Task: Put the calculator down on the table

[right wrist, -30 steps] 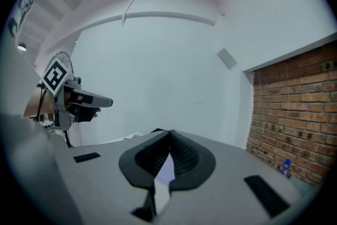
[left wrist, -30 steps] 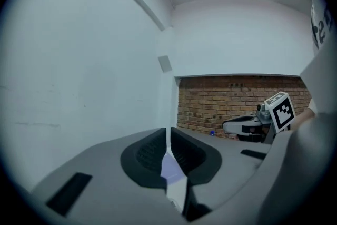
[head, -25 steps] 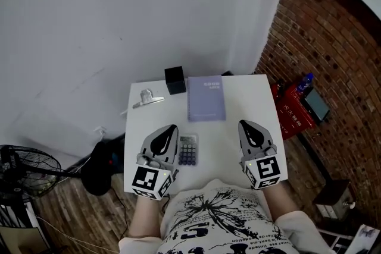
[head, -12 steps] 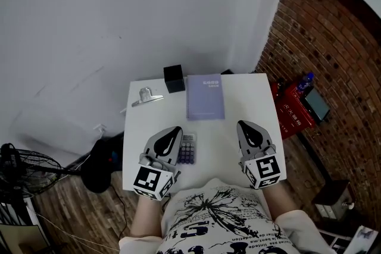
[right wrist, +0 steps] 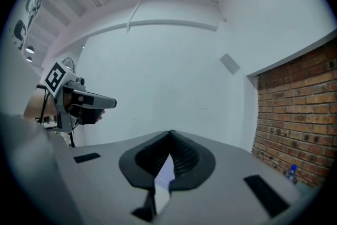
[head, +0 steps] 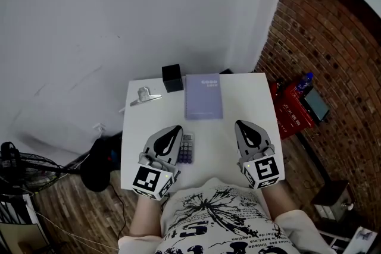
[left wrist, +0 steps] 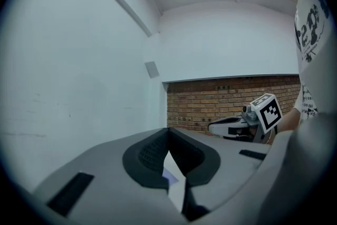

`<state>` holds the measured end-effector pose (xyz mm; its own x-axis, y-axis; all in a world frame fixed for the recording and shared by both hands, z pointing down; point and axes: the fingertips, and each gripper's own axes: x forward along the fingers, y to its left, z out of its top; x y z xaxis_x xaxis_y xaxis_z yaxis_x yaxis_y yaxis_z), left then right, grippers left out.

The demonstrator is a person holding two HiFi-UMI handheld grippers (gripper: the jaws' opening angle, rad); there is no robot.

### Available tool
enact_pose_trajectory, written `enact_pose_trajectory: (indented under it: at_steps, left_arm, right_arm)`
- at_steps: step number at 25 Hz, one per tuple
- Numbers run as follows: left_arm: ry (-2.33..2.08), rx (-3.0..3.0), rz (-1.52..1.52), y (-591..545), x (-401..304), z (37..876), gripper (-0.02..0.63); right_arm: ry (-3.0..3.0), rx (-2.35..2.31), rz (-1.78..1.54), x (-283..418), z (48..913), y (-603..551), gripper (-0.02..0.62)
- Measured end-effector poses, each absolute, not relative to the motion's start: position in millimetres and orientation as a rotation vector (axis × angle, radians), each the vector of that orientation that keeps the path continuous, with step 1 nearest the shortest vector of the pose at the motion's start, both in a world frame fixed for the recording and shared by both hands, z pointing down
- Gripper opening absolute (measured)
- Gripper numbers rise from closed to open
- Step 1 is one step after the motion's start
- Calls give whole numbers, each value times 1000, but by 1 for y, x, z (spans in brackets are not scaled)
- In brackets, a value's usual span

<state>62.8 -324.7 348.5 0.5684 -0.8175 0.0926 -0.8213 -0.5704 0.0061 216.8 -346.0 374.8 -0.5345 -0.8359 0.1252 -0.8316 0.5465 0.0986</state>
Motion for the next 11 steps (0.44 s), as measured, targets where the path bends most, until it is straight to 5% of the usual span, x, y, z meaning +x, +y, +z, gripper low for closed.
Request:
enact_pose_trajectory:
  at_steps: [11]
  left_arm:
    - [-1458, 2714, 123, -318, 65, 347, 14]
  right_arm:
    - [-2629, 1410, -61, 221, 372, -340, 12]
